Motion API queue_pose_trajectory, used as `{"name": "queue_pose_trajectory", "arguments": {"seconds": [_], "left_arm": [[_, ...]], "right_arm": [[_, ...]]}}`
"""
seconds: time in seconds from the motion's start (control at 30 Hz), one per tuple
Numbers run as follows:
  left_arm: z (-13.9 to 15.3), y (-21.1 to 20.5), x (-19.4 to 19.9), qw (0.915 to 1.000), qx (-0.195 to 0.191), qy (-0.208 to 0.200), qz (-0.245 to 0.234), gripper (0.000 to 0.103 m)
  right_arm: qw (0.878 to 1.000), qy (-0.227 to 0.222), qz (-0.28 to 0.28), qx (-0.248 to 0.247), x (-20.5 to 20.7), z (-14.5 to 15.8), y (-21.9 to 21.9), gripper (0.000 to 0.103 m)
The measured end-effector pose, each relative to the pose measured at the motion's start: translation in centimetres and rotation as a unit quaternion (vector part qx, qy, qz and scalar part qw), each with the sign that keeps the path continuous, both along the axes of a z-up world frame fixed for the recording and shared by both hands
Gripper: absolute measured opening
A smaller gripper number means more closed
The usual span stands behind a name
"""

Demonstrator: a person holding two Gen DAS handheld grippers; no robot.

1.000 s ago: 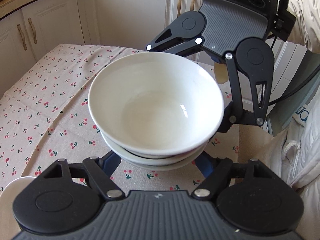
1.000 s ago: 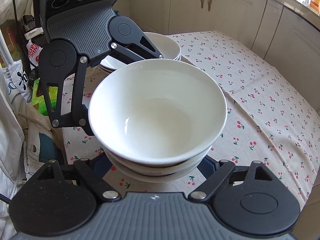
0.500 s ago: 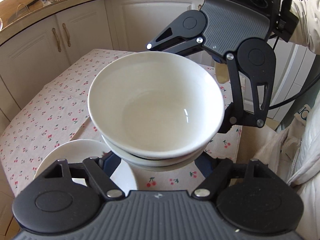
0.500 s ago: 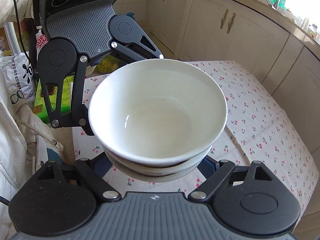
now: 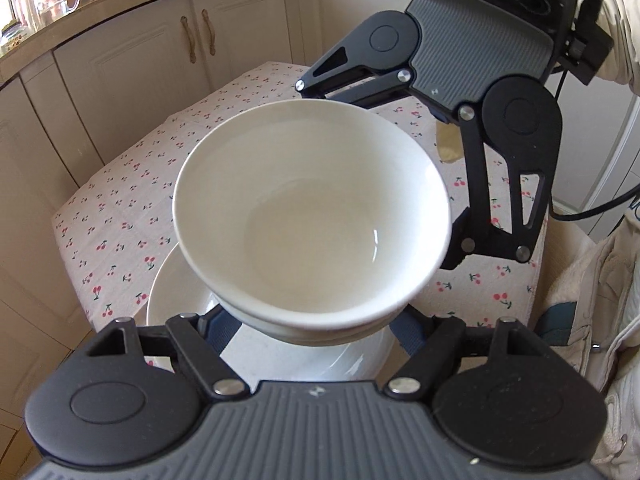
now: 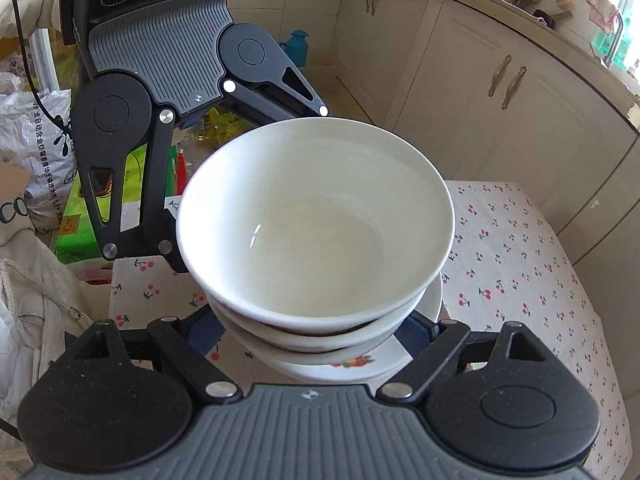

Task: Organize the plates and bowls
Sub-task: 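Lift the bowl stack with both grippers and lower it onto the plate stack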

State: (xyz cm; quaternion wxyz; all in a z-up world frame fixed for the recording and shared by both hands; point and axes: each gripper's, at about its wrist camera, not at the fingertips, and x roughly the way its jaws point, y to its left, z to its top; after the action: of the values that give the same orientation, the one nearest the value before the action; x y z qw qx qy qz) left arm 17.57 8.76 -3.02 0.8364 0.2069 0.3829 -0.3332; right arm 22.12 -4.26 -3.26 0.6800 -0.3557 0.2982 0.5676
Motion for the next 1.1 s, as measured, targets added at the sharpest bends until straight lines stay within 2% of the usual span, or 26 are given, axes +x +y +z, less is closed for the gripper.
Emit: {"name": "queue_pose_trajectory", "arguments": {"seconds": [0.33,1.1], "left_arm": [[-1.3,1.7,1.5,0.9997,0.009,0.014,0.016,0.079],[-1.1,2.3,1.2,0.9997,0.01,0.009,0.021,0.078]], "right_arm": [[1.0,0.014,0.006,-0.002,1.6,-1.8,2.2,0.092],[0.998,0.064,-0.029,0.009,3.4,-2.5,1.9,0.092]]}}
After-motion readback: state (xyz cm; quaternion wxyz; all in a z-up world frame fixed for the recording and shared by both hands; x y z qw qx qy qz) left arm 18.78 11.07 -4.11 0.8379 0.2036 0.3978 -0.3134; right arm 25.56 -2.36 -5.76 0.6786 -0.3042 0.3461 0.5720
